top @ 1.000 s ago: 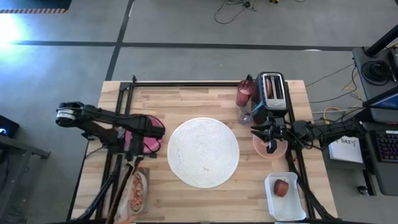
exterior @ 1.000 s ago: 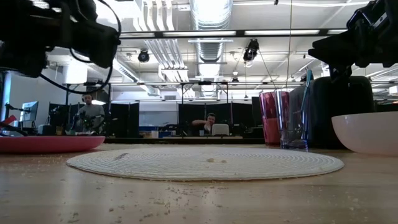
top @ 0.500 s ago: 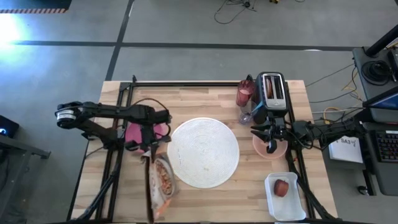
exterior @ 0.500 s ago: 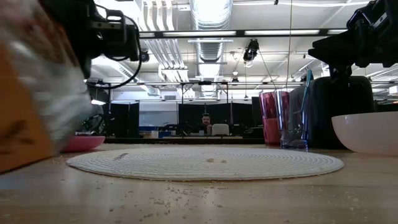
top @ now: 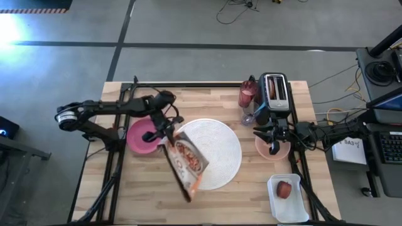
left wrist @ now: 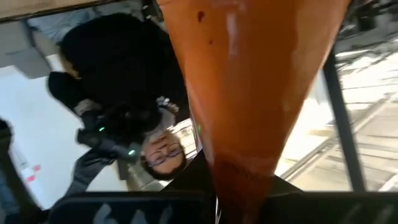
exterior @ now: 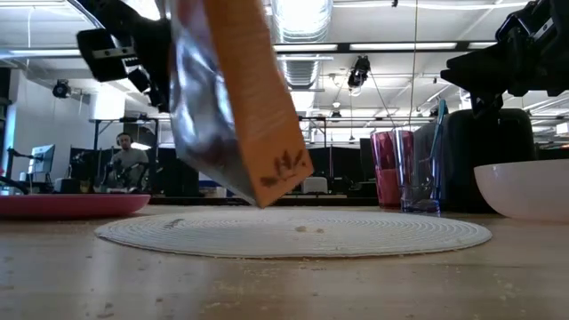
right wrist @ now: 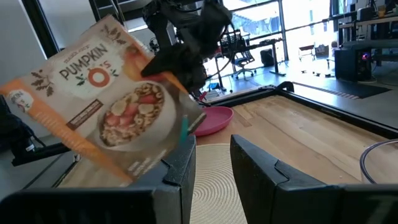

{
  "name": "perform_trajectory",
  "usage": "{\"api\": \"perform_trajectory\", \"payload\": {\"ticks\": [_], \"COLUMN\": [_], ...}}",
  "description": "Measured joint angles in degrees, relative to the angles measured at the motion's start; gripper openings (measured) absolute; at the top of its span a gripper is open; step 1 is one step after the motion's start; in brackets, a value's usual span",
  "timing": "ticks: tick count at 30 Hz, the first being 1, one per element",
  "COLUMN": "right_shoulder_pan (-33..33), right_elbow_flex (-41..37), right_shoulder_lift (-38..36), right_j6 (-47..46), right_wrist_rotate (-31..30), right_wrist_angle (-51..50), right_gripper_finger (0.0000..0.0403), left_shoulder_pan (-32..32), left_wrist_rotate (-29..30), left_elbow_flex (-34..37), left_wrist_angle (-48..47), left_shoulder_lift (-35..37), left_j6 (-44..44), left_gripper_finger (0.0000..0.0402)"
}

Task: Arrange a breakfast setting
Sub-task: Move the cereal box to the top center of the table

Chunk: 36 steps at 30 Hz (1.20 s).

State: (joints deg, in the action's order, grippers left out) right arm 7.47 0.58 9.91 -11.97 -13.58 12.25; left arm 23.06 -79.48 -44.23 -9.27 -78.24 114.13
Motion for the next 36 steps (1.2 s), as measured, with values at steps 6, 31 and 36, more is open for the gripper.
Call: {"api": "perform_trajectory", "payload": {"ticks": [6, 31, 36], "right_shoulder_pan": [0.0, 0.0, 0.0], "right_elbow_flex": [0.0, 0.0, 0.0], "right_shoulder_lift": [0.0, 0.0, 0.0], "right_j6": [0.0, 0.0, 0.0], "right_wrist_rotate": [0.0, 0.0, 0.0], "right_wrist_angle": [0.0, 0.0, 0.0], "right_gripper_finger": [0.0091, 0.0091, 0.0091], "left_shoulder_pan": [5.1, 25.7, 28.5], "left_wrist_rotate": [5.0, 13.8, 18.7], "left_elbow_flex": [0.0, 0.0, 0.0], "left_wrist_angle": [3.3, 11.4, 14.2], "left_shoulder_lift": [0.0, 0.0, 0.0], "left_j6": [0.2, -2.9, 1.4], "left_gripper_finger": [0.0000, 0.0000, 0.0000]}}
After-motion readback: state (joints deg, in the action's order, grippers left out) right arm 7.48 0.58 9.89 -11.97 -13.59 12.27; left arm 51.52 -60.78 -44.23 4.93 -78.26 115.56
